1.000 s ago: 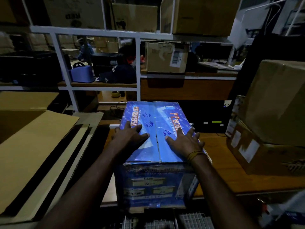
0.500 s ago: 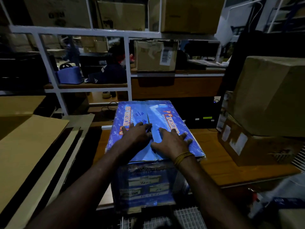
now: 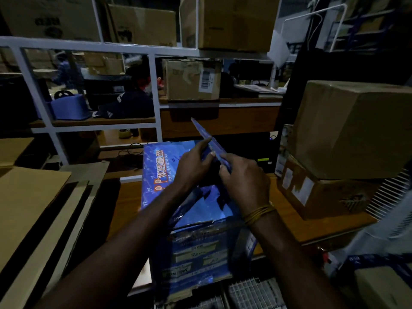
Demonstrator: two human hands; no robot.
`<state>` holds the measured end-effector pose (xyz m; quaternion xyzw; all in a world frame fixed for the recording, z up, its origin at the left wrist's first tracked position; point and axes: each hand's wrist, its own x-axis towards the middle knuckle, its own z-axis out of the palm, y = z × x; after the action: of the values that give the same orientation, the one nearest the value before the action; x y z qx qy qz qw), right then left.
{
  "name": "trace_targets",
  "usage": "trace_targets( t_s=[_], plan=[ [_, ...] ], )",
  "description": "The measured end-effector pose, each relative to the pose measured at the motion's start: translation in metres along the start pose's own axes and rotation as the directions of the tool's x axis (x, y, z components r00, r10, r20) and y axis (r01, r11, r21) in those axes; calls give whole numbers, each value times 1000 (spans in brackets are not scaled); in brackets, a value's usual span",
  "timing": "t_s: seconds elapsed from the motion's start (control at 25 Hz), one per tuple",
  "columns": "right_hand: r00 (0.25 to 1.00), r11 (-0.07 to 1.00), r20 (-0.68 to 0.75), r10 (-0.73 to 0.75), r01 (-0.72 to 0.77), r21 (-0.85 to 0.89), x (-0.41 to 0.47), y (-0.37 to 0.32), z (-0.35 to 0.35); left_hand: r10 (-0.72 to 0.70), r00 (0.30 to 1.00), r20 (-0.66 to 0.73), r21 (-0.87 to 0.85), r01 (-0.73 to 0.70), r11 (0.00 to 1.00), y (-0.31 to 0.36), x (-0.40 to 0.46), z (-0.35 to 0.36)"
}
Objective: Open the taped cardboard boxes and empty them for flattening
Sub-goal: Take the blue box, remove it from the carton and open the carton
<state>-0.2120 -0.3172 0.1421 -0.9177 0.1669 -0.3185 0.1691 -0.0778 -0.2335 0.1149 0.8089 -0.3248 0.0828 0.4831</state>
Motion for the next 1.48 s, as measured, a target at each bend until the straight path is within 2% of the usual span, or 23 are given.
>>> trace_targets(
  t_s=[0.12, 0.16, 0.24, 0.32, 0.4, 0.48, 0.52, 0.6, 0.72, 0.84, 0.96, 1.04, 1.12, 1.2, 1.28, 1.36, 1.48],
  plan=[
    [955, 989, -261, -140, 148, 11, -9, 24, 5, 66, 997, 37, 9, -66, 998, 14, 12, 23],
    [934, 986, -317, -168, 157, -60, -12, 35, 9, 93, 993, 74, 29, -96, 995, 19, 14, 33],
    [915, 971, -372, -154, 70, -230, -16, 60, 17, 161, 976, 149, 20, -165, 986, 25, 15, 53],
    [930, 948, -355, -96, -24, -319, -23, 81, 22, 218, 941, 258, 26, -233, 972, 25, 13, 68],
    [961, 925, -276, -26, -82, -371, -31, 100, 29, 246, 882, 403, 79, -301, 950, 20, 12, 80],
    [982, 899, -182, 49, -123, -421, -37, 113, 38, 196, 812, 550, 166, -336, 927, 12, 9, 89],
    [984, 900, -151, 94, -149, -411, -37, 119, 43, 173, 787, 592, 187, -342, 921, 8, 8, 92],
    [975, 933, -53, 216, -222, -282, -38, 124, 50, 185, 766, 615, 196, -375, 906, 2, 7, 93],
    [957, 959, 62, 282, -282, -16, -42, 126, 51, 235, 773, 589, 194, -417, 888, -1, 7, 93],
    [962, 954, 32, 273, -274, 118, -44, 128, 48, 215, 775, 595, 193, -397, 897, -5, 8, 96],
    [966, 962, 18, 257, -258, 92, -43, 128, 48, 163, 780, 604, 223, -362, 905, -3, 7, 95],
    [964, 963, -12, 267, -267, 23, -45, 127, 49, 78, 810, 581, 332, -323, 886, 2, 0, 92],
    [974, 974, -41, 223, -224, -33, -50, 124, 53, -42, 871, 489, 510, -247, 824, 4, -15, 85],
    [992, 990, -47, 117, -120, -73, -50, 120, 59, -114, 917, 381, 617, -161, 770, 7, -34, 71],
    [996, 997, 47, 71, -70, -12, -44, 117, 59, -170, 937, 304, 645, -71, 761, 8, -53, 51],
    [975, 998, 222, 33, -44, 45, -33, 114, 55, -247, 942, 226, 661, 39, 749, 10, -75, 31],
    [934, 992, 336, -122, 126, 10, -15, 103, 62, -307, 948, 80, 685, 172, 708, 14, -106, 13]
  ],
)
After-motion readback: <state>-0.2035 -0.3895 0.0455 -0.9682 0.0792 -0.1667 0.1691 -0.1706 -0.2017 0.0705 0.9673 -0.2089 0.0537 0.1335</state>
